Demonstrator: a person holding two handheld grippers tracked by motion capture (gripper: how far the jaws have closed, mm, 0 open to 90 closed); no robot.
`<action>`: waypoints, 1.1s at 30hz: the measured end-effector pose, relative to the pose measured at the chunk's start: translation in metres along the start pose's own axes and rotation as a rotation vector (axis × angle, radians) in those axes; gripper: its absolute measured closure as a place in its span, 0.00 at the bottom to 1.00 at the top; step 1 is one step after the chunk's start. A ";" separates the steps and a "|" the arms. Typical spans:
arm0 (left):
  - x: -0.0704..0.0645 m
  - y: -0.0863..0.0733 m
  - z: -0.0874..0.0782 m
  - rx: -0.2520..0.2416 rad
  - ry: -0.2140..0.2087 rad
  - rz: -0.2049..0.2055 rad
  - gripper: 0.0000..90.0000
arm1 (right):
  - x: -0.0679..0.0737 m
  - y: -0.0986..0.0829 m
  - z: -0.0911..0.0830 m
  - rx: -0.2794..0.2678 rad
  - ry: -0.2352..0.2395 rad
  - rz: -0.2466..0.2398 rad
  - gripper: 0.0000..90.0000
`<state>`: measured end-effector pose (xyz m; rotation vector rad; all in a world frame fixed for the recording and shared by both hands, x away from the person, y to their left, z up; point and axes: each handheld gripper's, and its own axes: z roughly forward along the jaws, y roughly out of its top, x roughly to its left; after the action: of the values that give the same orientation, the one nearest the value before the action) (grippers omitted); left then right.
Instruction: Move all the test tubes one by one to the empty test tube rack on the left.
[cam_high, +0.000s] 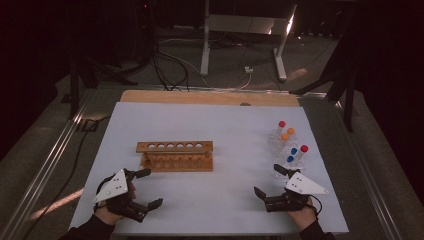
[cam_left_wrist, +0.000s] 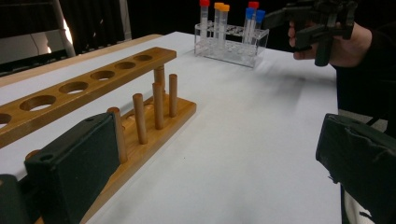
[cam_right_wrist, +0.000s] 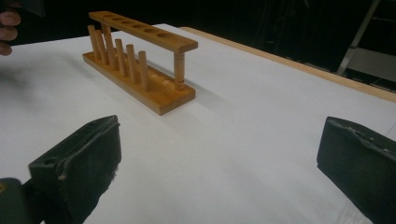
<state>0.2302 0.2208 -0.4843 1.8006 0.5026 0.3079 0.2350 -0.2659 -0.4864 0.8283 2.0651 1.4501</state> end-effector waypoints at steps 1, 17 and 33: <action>0.000 0.000 0.000 0.000 0.003 0.001 0.01 | 0.000 0.000 0.000 0.000 0.000 0.000 0.00; 0.001 0.000 -0.001 -0.009 0.006 -0.007 0.01 | 0.009 0.009 0.004 0.047 0.022 -0.034 0.00; 0.001 0.000 -0.002 -0.015 0.006 -0.006 0.01 | 0.007 0.037 -0.003 -0.024 -0.038 -0.042 0.00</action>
<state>0.2304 0.2235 -0.4835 1.7840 0.5093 0.3124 0.2354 -0.2533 -0.4511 0.7929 2.0212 1.4228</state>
